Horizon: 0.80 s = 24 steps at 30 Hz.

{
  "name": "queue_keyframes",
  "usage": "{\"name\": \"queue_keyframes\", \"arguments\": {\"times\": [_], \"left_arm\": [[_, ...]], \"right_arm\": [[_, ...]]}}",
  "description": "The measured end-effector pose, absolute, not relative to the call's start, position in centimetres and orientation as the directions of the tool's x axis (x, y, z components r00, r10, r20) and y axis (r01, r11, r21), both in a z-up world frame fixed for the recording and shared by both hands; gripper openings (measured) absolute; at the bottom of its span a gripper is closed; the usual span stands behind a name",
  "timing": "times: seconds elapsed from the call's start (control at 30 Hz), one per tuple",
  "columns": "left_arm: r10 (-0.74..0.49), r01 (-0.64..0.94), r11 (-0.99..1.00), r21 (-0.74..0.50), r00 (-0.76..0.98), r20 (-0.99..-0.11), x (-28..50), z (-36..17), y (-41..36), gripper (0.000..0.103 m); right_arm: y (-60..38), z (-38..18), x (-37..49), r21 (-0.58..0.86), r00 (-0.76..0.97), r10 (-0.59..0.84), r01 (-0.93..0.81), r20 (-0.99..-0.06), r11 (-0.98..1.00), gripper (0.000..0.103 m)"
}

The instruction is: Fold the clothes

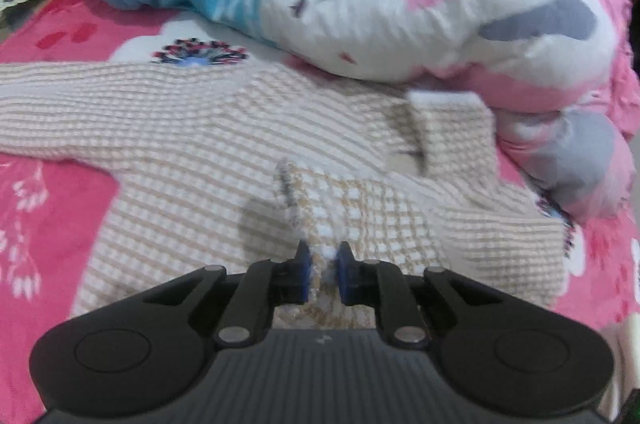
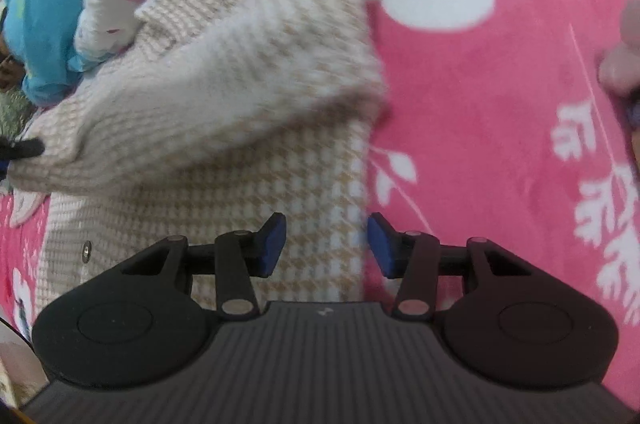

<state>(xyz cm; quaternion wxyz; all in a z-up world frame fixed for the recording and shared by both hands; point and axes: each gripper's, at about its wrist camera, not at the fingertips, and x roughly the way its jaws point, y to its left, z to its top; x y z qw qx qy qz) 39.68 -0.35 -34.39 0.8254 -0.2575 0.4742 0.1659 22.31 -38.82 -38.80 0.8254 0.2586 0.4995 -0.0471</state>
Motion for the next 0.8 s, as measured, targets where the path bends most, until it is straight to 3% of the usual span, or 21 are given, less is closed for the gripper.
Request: {"name": "queue_keyframes", "arguments": {"times": [0.17,0.2,0.23,0.37,0.63,0.7,0.77,0.8], "left_arm": [[0.065,-0.549,0.791,-0.271,0.515,-0.855,39.9,-33.5,1.8,0.013],[0.074,-0.548,0.792,-0.269,0.524,-0.849,40.2,-33.4,2.0,0.013],[0.084,-0.546,0.794,-0.266,0.532,-0.842,40.5,-33.3,2.2,0.013],[0.126,-0.544,0.806,-0.233,0.543,-0.83,41.4,-33.8,2.9,0.013],[0.188,-0.586,0.808,-0.061,0.354,-0.916,39.9,-40.8,3.8,0.015],[0.186,-0.575,0.816,-0.054,0.349,-0.919,39.3,-40.6,3.8,0.026],[0.203,-0.575,0.818,-0.036,0.346,-0.916,38.7,-39.5,3.8,0.041],[0.213,-0.576,0.817,-0.032,0.352,-0.912,38.2,-38.7,3.8,0.041]], "right_arm": [[-39.1,-39.1,23.3,0.398,0.52,0.192,0.321,-0.833,0.859,0.041],[-39.2,-39.3,23.6,0.394,0.516,0.19,0.32,-0.835,0.861,0.034],[-39.2,-39.4,23.8,0.378,0.505,0.18,0.324,-0.844,0.867,0.004],[-39.1,-38.2,23.1,0.353,0.517,0.125,0.371,-0.847,0.859,0.004],[-39.3,-39.8,23.3,0.32,0.455,0.097,0.443,-0.885,0.837,0.005],[-39.7,-39.0,23.3,0.334,0.454,0.128,0.407,-0.881,0.85,0.008],[-40.3,-37.9,23.2,0.345,0.438,0.165,0.37,-0.884,0.863,0.017],[-40.6,-37.3,23.1,0.336,0.431,0.167,0.354,-0.887,0.873,0.02]]}}
